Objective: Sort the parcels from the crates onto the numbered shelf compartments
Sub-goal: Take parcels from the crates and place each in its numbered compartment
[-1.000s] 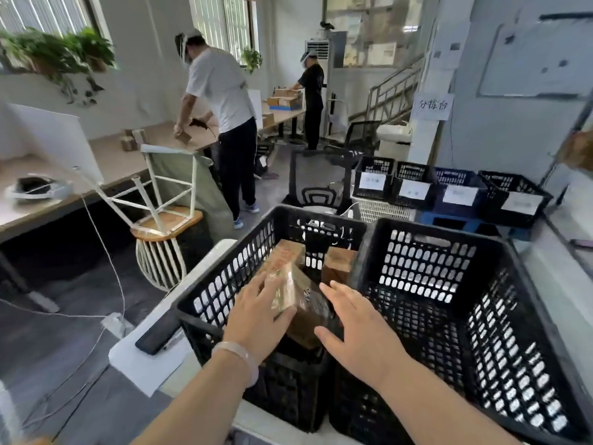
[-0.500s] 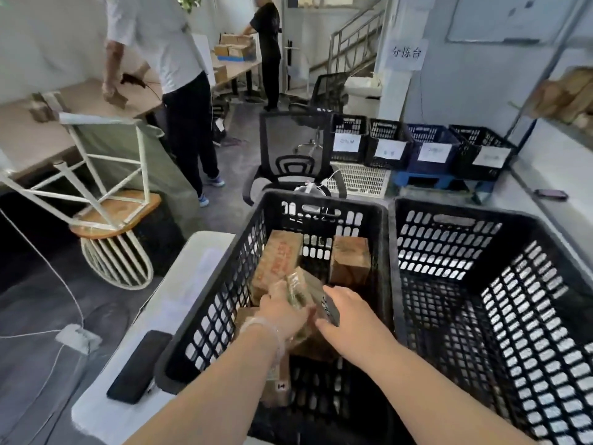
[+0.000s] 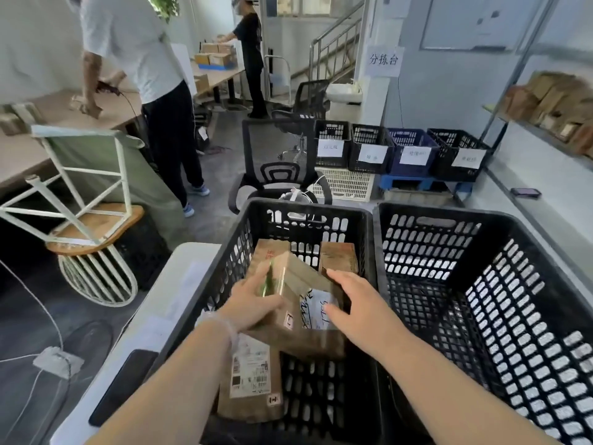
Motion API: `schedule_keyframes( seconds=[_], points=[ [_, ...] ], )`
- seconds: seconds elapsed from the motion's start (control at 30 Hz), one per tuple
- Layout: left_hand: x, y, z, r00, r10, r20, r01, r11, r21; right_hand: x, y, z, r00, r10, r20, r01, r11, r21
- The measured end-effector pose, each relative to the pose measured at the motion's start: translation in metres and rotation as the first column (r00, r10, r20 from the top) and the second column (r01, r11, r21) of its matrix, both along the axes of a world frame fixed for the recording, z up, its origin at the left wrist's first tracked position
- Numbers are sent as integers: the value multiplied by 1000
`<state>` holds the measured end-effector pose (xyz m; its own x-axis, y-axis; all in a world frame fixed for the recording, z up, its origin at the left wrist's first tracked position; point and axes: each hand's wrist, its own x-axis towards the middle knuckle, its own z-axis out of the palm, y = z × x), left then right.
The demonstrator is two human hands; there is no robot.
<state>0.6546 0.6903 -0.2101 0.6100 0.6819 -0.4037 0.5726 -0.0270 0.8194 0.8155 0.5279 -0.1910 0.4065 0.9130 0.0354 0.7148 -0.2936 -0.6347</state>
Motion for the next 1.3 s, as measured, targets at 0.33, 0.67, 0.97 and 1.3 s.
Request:
schedule_keyframes(
  seconds=[0.33,0.67,0.97,1.3],
  points=[
    [-26,24,98,957,-257,134,240,962,134,18,14,36,968,-26,-251,45,996,71],
    [-15,-2,90,686,158,710,-226,974,2,17,10,41,878,-202,-434,349,890,293],
    [6,-51,69,787,-33,616,-153,957,247,23,-14,57,686,-320,-653,653,666,360],
    [97,-112,88,769,-197,608,-81,913,399,42,-109,81,807,-308,-504,561,665,493]
  ],
)
